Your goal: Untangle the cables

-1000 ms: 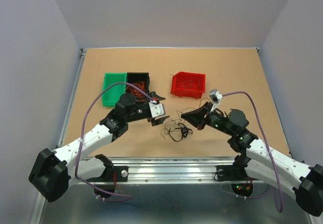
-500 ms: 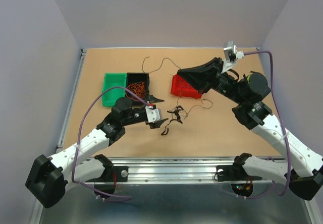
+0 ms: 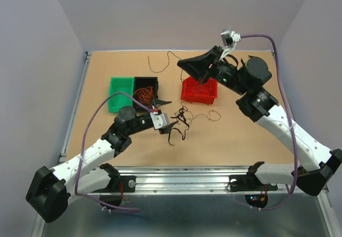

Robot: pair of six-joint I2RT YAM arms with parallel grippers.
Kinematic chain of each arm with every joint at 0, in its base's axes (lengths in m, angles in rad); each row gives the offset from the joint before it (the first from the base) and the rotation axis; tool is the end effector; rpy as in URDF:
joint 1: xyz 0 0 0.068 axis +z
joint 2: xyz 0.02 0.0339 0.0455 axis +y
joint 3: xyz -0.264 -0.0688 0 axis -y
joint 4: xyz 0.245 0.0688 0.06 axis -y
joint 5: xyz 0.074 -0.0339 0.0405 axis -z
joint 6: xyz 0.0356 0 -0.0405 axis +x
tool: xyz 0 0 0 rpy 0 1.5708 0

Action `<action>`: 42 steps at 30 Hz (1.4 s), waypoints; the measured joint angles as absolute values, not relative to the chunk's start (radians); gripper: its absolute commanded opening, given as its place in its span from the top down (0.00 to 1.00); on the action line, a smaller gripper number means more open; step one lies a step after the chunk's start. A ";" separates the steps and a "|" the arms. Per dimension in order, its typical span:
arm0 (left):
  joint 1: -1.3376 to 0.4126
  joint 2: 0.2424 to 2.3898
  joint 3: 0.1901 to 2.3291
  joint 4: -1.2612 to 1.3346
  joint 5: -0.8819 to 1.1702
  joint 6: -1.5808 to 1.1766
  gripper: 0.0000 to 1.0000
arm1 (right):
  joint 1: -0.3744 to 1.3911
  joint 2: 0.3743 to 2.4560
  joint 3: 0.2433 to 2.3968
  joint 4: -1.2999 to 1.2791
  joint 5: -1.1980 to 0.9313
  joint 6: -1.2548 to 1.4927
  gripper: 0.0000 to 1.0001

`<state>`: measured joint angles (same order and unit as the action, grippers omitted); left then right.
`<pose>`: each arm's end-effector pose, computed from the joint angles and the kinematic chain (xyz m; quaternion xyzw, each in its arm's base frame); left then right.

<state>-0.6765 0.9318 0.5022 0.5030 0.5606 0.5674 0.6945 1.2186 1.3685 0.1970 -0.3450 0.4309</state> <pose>0.1551 -0.1488 0.2856 0.5458 0.4136 -0.2264 0.6927 0.1946 0.1778 0.4938 -0.2137 0.5426 0.5136 0.6294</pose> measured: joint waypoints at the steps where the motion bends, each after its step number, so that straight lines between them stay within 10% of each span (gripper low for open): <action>1: -0.677 0.931 0.495 0.519 0.555 0.560 0.11 | 0.694 1.224 1.369 0.190 -0.349 0.443 0.99; 14: -0.673 1.113 0.562 0.737 0.554 0.344 0.25 | 0.694 1.229 1.368 0.261 -0.385 0.532 0.99; 24: -0.672 1.166 0.629 0.833 0.606 0.260 0.53 | 0.694 1.232 1.368 0.302 -0.397 0.554 1.00; 42: -0.709 1.415 0.642 0.699 0.566 0.347 0.57 | 0.694 1.250 1.780 0.258 -0.204 0.490 0.99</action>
<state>-0.7094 1.4151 0.6422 0.6994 0.5663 0.3473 0.6945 1.2495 1.7798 0.2577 -0.2039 0.4900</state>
